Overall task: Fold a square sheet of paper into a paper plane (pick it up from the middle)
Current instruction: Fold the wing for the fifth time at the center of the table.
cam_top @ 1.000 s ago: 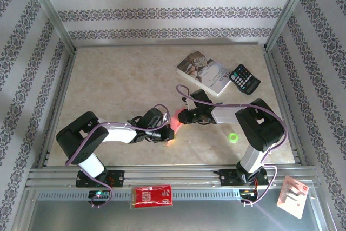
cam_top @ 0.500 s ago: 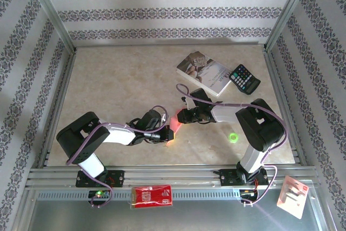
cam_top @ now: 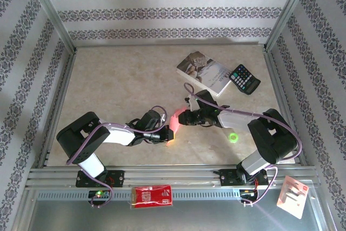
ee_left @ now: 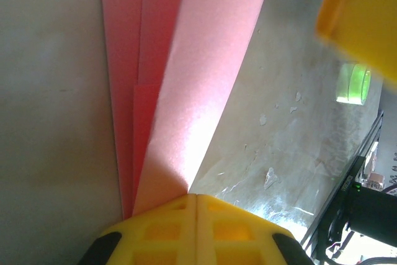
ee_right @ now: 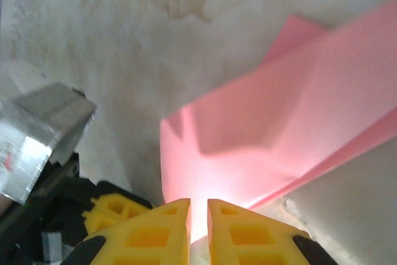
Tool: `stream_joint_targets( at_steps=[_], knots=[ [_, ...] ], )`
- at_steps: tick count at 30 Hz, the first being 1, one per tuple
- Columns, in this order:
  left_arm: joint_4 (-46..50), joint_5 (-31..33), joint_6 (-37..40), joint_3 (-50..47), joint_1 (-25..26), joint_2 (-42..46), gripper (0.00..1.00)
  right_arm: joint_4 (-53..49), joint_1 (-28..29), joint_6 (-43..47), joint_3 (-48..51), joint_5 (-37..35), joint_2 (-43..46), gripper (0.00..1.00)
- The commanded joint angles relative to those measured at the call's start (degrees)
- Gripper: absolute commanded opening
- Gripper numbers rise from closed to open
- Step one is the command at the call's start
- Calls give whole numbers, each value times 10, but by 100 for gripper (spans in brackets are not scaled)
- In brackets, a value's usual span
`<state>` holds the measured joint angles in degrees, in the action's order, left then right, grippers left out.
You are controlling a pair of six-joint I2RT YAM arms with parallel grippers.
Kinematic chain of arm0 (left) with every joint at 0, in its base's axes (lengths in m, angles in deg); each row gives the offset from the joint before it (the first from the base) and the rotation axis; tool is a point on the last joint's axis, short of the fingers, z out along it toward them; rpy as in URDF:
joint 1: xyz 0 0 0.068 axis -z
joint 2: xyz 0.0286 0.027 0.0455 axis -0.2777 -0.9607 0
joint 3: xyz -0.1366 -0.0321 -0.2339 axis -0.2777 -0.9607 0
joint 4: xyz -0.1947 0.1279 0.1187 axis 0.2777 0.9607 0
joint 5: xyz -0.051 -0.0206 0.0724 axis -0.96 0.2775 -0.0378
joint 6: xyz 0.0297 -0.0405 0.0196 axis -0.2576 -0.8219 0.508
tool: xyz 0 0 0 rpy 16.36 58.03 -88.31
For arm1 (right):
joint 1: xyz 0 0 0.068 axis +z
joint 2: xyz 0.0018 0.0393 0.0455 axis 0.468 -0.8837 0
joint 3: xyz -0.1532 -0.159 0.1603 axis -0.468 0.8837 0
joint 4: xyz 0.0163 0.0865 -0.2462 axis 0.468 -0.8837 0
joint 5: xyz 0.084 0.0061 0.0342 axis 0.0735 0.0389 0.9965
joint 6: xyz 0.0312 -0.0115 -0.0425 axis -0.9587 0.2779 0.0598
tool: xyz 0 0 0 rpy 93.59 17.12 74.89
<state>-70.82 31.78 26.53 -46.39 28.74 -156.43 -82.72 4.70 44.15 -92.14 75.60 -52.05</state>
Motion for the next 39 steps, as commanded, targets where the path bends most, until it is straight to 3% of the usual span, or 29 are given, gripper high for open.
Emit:
stream_joint_targets(
  at_steps=[1,15,39],
  knots=[
    [46,1,-10,-23,-6,-22,0,26,17,-33,18,6,5,15],
    [53,0,-8,-21,-6,-24,0,72,56,-59,11,5,-55,15],
    [46,-4,-21,-35,-6,-37,0,16,-38,-11,-40,6,-127,13]
  ],
)
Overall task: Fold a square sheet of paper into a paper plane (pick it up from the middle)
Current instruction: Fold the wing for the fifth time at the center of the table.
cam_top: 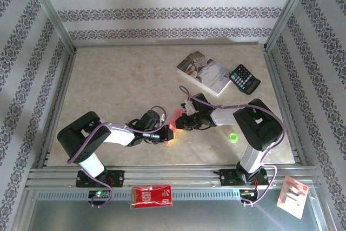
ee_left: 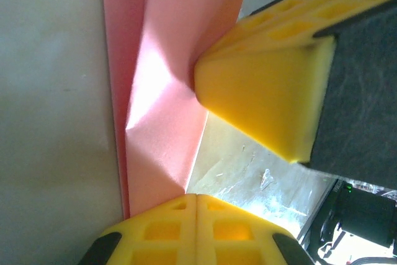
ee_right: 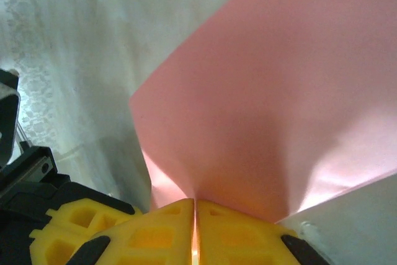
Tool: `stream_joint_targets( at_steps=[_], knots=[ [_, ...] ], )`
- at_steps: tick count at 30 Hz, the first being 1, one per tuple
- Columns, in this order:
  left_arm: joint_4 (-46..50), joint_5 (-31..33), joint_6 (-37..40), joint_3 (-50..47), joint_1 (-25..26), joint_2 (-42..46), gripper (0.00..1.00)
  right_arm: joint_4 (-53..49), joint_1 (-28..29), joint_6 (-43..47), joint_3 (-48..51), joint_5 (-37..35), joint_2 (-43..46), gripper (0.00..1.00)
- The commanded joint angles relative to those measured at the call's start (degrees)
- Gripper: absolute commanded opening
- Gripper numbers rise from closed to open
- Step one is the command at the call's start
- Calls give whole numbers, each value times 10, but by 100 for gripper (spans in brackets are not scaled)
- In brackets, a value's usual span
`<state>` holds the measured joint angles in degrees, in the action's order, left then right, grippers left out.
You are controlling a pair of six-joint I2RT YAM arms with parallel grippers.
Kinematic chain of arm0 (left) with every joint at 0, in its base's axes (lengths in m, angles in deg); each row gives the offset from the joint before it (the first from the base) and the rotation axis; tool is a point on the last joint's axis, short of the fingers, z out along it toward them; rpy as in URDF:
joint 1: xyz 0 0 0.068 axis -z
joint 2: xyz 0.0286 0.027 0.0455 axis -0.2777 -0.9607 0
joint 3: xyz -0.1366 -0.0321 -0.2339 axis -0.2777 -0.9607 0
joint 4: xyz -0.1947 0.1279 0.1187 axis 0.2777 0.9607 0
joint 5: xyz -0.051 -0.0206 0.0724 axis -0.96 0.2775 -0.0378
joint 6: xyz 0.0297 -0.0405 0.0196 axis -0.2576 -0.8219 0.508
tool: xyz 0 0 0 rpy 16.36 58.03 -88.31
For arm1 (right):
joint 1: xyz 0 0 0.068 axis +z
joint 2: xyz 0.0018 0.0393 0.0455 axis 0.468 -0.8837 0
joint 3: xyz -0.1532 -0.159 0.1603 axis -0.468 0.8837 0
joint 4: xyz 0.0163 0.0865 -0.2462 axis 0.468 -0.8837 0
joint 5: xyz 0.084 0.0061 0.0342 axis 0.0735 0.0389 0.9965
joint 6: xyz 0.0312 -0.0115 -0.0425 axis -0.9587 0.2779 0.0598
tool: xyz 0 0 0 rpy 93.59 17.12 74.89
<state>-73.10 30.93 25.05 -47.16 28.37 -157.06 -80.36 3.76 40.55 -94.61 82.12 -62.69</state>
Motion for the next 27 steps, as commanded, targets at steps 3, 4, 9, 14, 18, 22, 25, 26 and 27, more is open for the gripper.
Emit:
stream_joint_targets(
  at_steps=[3,4,9,14,18,22,25,26,27],
  knots=[
    [70,3,-6,-27,-2,-32,0,-16,-41,24,-26,-59,-27,13],
    [70,3,-6,-27,-2,-34,0,-18,-45,23,-29,-59,-30,13],
    [65,2,-7,-29,-2,-36,0,-32,-69,16,-48,-66,-45,12],
    [65,2,-6,-29,-2,-36,0,-45,-93,10,-62,-78,-56,12],
    [66,0,-6,-28,-2,-38,0,-54,-113,4,-79,-81,-71,12],
    [67,0,-6,-28,-2,-37,0,-65,-134,-1,-95,-89,-83,11],
    [68,-2,-3,-25,-2,-39,0,-80,-153,-3,-117,-90,-93,11],
    [68,-2,-4,-24,-2,-39,0,-85,-159,-3,-124,-88,-96,10],
    [68,-2,-3,-24,-2,-39,0,-90,-168,-2,-132,-86,-98,11]
  ],
)
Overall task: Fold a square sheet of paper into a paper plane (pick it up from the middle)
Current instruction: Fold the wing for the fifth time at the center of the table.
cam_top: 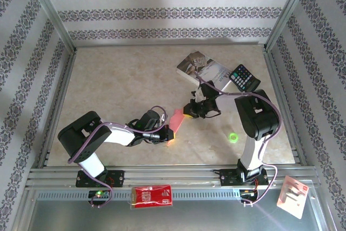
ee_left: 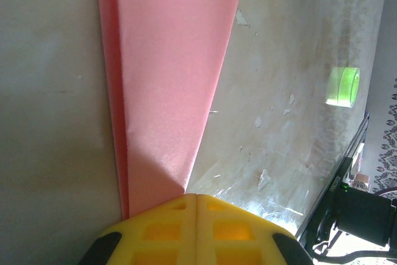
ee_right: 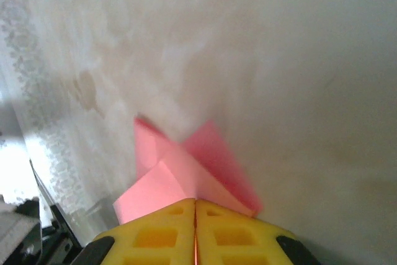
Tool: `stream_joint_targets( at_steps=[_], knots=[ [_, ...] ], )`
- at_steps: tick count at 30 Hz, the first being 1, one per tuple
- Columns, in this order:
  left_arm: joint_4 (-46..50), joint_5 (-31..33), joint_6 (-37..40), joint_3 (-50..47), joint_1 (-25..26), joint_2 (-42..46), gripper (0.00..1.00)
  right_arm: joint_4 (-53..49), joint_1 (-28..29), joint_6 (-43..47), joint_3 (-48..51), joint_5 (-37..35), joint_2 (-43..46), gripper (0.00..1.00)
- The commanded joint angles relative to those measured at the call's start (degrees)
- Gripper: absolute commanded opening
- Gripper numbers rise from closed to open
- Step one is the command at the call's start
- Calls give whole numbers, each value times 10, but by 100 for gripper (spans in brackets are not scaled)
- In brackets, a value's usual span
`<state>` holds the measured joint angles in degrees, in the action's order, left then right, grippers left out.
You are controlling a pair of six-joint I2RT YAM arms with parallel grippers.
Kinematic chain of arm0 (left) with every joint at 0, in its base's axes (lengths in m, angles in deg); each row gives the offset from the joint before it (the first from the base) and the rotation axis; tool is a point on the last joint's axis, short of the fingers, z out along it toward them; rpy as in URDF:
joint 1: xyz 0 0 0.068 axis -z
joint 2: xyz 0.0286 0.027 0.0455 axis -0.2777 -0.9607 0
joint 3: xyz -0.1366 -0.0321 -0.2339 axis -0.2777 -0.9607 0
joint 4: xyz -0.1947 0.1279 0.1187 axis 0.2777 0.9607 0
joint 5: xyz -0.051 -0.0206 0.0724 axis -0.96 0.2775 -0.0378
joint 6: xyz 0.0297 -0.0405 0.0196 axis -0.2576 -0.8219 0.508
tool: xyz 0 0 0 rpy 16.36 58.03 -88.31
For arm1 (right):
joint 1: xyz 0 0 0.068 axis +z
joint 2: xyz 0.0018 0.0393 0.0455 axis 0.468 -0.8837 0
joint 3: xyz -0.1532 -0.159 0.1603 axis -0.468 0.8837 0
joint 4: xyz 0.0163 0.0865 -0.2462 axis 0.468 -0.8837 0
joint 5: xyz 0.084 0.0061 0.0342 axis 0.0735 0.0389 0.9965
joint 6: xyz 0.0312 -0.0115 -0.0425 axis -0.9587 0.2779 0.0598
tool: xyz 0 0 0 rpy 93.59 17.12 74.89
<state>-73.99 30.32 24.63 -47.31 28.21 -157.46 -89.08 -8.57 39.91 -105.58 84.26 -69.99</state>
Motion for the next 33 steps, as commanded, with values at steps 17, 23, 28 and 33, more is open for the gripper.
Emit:
stream_joint_targets(
  at_steps=[17,23,28,33],
  knots=[
    [88,0,4,-5,0,-38,0,6,51,5,61,-90,177,13],
    [96,1,5,0,0,-39,0,77,119,-33,92,-92,135,13],
    [96,2,5,1,0,-35,0,105,124,-30,94,-94,78,13],
    [106,4,8,3,0,-23,0,113,114,-22,100,-90,52,13]
  ],
)
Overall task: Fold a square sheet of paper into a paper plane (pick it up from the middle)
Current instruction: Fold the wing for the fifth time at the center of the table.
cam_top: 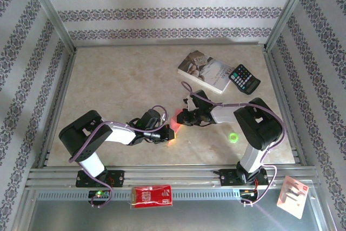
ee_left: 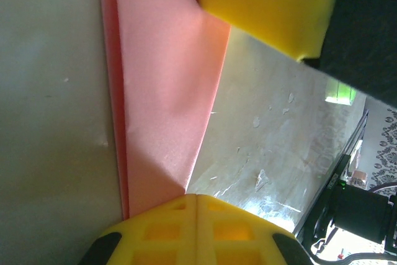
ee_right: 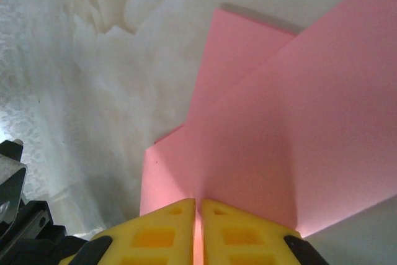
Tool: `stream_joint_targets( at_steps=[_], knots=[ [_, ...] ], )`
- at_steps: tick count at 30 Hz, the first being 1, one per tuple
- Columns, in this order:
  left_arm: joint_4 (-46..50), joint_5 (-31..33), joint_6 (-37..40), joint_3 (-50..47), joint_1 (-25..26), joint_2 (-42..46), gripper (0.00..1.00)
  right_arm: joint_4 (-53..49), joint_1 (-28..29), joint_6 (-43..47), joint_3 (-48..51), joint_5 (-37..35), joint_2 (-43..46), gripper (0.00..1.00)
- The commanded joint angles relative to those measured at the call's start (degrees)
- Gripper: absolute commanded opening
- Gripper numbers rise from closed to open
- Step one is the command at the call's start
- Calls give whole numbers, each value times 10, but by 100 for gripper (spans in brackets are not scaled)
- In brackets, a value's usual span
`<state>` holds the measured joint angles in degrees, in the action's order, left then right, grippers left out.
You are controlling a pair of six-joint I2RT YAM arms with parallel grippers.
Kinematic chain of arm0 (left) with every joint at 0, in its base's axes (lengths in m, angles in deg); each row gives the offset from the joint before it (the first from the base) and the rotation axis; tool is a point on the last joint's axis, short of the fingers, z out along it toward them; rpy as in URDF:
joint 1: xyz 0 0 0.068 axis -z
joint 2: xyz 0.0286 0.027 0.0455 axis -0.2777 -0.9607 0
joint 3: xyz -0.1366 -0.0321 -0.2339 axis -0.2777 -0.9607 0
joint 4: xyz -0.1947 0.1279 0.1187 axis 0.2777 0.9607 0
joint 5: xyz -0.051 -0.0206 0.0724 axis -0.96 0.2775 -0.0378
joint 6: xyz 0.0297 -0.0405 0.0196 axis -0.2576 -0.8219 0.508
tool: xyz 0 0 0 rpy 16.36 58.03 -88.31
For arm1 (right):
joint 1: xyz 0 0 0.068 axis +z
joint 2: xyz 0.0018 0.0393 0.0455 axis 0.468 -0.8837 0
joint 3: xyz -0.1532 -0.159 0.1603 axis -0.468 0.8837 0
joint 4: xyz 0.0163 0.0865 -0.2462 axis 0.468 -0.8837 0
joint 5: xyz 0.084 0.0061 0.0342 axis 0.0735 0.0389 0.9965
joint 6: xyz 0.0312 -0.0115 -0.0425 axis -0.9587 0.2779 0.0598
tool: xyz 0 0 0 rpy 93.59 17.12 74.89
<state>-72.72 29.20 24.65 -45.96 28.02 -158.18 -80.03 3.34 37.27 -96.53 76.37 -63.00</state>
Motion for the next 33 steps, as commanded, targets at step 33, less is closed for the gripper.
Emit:
stream_joint_targets(
  at_steps=[33],
  knots=[
    [138,-10,-32,-82,37,72,0,-40,-19,2,16,-51,-64,9]
  ],
)
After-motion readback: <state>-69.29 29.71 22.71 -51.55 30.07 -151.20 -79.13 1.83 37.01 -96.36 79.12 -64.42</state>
